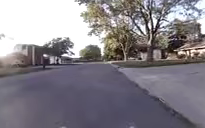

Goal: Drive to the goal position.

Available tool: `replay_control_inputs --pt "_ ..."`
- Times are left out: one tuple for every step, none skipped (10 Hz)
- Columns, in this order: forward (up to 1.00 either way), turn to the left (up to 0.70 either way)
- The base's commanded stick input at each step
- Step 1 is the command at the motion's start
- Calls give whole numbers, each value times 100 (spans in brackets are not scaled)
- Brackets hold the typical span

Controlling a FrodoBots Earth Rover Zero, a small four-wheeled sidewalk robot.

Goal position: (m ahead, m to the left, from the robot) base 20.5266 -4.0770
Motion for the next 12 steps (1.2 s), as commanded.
replay_control_inputs --pt "100 0" --pt "100 0" --pt "100 0" --pt "100 0" --pt "100 0" --pt "100 1" --pt "100 0" --pt "100 0" --pt "100 1" --pt "100 2" --pt "100 0" --pt "100 3"
